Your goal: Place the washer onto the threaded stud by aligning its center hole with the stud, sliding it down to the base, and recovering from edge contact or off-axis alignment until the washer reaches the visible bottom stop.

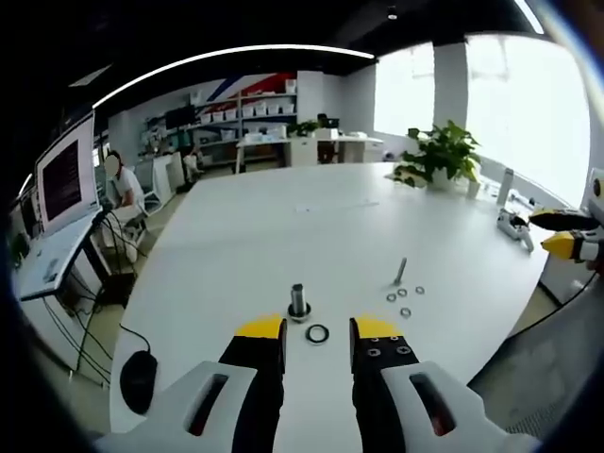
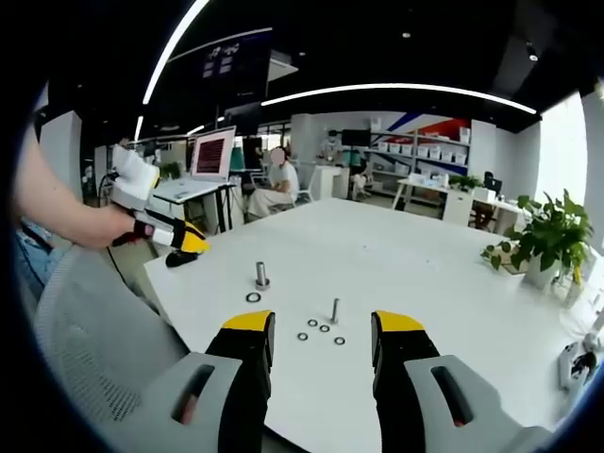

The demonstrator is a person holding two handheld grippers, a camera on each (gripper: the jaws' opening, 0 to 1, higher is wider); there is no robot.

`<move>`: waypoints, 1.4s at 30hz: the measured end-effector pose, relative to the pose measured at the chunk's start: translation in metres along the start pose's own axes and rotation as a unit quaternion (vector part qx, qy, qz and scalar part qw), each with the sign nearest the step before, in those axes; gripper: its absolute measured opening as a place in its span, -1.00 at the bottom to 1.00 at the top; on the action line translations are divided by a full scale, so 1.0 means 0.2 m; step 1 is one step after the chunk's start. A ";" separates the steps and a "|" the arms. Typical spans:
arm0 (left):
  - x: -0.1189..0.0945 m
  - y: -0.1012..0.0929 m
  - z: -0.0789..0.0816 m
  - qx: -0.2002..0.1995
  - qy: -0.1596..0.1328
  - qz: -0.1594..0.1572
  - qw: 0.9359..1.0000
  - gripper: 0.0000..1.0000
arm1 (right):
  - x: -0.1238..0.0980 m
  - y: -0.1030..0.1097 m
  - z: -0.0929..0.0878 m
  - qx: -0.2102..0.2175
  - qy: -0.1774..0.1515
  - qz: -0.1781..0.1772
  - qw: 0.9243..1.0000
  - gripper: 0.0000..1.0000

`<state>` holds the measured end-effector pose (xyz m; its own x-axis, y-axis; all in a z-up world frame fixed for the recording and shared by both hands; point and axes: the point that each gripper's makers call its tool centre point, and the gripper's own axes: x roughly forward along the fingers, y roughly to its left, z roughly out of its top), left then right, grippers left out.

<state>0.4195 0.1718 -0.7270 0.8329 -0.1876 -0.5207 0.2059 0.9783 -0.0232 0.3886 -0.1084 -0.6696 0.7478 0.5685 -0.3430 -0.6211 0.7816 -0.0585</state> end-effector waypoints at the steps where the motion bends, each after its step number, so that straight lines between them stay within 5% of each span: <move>1: 0.01 -0.01 0.00 0.000 0.003 -0.001 1.000 -0.51 | 0.00 0.00 0.00 0.000 0.001 0.000 1.000 -0.14; 18: 0.19 -0.11 -0.12 0.012 0.113 -0.043 0.993 -0.51 | 0.01 -0.01 -0.02 -0.002 0.008 -0.005 1.000 -0.14; 28: 0.28 -0.20 -0.18 0.037 0.169 -0.062 0.983 -0.51 | 0.00 -0.02 -0.02 0.000 0.012 -0.010 1.000 -0.14; 42: 0.43 -0.16 -0.28 0.070 0.236 -0.065 0.967 -0.51 | 0.01 -0.03 -0.04 0.001 0.018 -0.016 1.000 -0.13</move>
<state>0.4557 0.1285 -0.8185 0.4757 -0.2150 -0.8529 0.3878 0.9216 -0.0161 0.3922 -0.1150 -0.6766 0.7584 0.5331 -0.3751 -0.5960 0.8001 -0.0679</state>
